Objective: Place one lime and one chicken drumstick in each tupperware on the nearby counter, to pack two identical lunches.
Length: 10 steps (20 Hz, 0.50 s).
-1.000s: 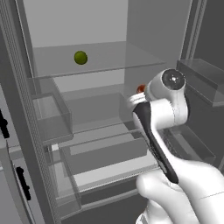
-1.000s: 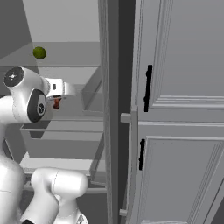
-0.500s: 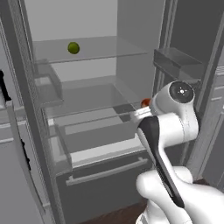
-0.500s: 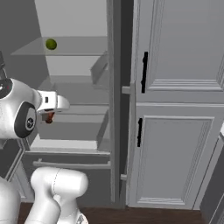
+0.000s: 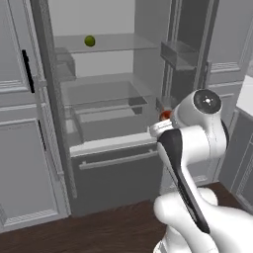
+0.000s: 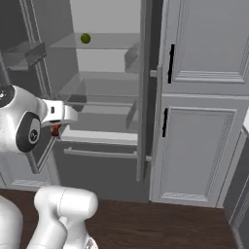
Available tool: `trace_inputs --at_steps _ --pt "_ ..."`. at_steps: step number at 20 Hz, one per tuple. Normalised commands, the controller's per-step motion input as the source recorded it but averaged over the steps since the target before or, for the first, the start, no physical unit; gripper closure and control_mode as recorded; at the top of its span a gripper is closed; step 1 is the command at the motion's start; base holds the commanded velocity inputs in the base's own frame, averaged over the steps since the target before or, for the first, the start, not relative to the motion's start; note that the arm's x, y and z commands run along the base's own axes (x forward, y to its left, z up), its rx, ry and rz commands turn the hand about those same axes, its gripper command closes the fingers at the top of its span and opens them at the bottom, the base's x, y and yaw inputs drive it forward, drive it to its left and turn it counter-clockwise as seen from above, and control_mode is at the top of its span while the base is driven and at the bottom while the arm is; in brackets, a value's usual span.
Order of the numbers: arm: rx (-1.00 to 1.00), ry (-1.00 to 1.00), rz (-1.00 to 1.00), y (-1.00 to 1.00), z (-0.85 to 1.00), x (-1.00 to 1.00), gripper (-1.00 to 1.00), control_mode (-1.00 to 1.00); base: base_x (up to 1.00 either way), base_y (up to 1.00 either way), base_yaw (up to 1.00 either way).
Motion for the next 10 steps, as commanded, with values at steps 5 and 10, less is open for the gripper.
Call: trace_inputs --at_steps 5,10 --pt "0.0 0.0 0.0 0.0 0.0 0.0 1.0 1.0 -0.38 0.58 0.31" --pt "0.0 0.0 0.0 0.0 0.0 0.0 1.0 1.0 0.05 0.85 0.36"
